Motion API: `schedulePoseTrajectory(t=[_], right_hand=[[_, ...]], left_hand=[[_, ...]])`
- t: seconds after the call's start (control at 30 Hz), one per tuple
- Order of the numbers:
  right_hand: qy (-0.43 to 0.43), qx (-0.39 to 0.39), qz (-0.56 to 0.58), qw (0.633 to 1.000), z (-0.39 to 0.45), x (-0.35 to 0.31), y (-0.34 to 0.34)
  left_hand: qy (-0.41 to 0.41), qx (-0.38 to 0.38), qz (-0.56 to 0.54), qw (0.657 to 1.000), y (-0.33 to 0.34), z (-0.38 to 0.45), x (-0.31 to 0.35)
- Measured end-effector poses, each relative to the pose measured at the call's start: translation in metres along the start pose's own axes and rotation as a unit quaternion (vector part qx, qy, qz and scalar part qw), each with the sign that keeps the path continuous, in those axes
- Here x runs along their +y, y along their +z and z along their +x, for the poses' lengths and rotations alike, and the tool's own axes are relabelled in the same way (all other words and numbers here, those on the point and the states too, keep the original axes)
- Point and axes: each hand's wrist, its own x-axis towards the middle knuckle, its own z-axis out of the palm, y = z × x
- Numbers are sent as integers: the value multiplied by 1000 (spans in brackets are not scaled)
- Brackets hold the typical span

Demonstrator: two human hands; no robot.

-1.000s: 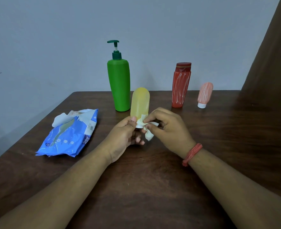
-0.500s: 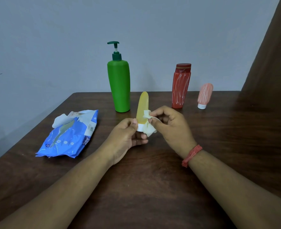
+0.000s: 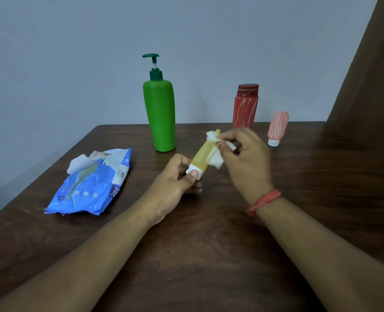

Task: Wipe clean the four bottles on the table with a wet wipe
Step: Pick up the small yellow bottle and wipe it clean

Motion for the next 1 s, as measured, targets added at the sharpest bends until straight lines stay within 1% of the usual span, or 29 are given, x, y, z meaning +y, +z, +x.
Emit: schedulePoseTrajectory(t=[0.07, 0.13, 0.2, 0.23, 0.33, 0.43, 0.53, 0.57, 0.67, 0.77, 0.8, 0.83, 0.9, 0.93, 1.0], right_hand=[[17, 28, 1, 999, 5, 2, -5], [-4, 8, -11, 1000, 2, 3, -6], [-53, -35, -39, 997, -1, 2, -4], [-65, -41, -50, 996, 0, 3, -3], [-38, -5, -65, 997, 6, 6, -7], [-70, -36, -96, 992, 5, 7, -8], [-50, -14, -98, 994, 6, 9, -11], [-59, -22, -98, 993, 5, 8, -11], [-124, -98, -108, 982, -1, 5, -6], [-103, -70, -88, 988, -3, 4, -4], [-113, -79, -77, 987, -5, 3, -3], [-133, -109, -71, 983, -9, 1, -1], [-169, -178, -67, 967, -17, -4, 5], [-178, -190, -67, 963, -20, -6, 7], [-190, -182, -70, 962, -19, -9, 8]], left_hand=[[-2, -16, 20, 1000, 0, -2, 1], [-3, -22, 18, 1000, 0, -3, 2], [-6, -21, -13, 1000, 0, -3, 4], [-8, -24, -29, 999, 0, -4, 4], [-13, -52, -51, 997, -2, -5, 6], [-22, -65, -90, 994, -3, -5, 6], [-37, -63, -149, 986, -5, -4, 6], [-39, -66, -164, 983, -6, -3, 6], [-51, -57, -209, 975, -10, -1, 6], [-62, -53, -249, 965, -12, 1, 8], [-64, -56, -261, 962, -12, 1, 9], [-66, -57, -270, 959, -11, 1, 9], [-75, -53, -275, 957, -11, 0, 10], [-78, -49, -271, 958, -10, 0, 11], [-73, -39, -253, 964, -8, 0, 11]])
